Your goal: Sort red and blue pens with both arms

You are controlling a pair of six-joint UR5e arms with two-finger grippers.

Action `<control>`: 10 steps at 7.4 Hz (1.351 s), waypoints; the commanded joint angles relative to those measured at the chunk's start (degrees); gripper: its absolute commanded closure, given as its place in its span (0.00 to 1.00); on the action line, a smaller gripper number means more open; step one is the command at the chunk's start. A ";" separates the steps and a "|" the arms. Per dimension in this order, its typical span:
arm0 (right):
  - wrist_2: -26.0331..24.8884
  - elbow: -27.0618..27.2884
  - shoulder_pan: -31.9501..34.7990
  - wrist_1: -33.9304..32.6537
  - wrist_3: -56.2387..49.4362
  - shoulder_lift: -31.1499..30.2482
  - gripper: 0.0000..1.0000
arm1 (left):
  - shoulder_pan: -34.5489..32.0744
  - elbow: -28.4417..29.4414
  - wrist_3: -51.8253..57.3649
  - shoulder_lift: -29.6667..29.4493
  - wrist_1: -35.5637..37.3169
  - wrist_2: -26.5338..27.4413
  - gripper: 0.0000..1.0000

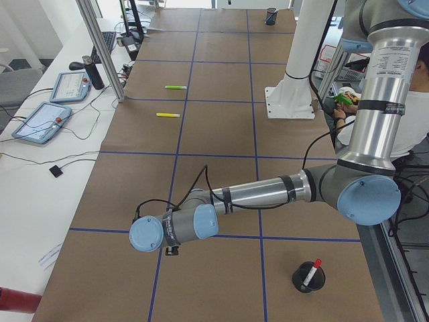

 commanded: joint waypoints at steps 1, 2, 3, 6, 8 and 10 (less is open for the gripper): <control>3.78 -0.62 -7.28 1.82 4.77 4.78 0.00 | -0.04 -0.75 0.10 -0.07 -1.26 0.09 0.00; 3.89 -0.79 -10.27 5.66 9.50 5.85 0.00 | -0.04 -2.33 0.01 -0.07 -1.62 0.53 0.00; 3.89 -0.88 -12.39 10.92 13.12 6.12 0.00 | -0.04 -3.82 0.01 -0.42 -1.71 1.92 0.00; 3.80 -0.27 -16.01 16.16 16.05 7.96 0.00 | 0.05 -12.07 -0.08 -1.12 -1.62 15.17 0.00; 3.80 0.17 -17.06 16.25 16.32 10.42 0.00 | 1.09 -16.04 -4.02 -1.13 -1.71 21.18 0.00; 3.80 3.75 -18.73 16.16 21.90 11.04 0.00 | 2.16 -16.49 -4.47 -1.12 -1.71 21.10 0.00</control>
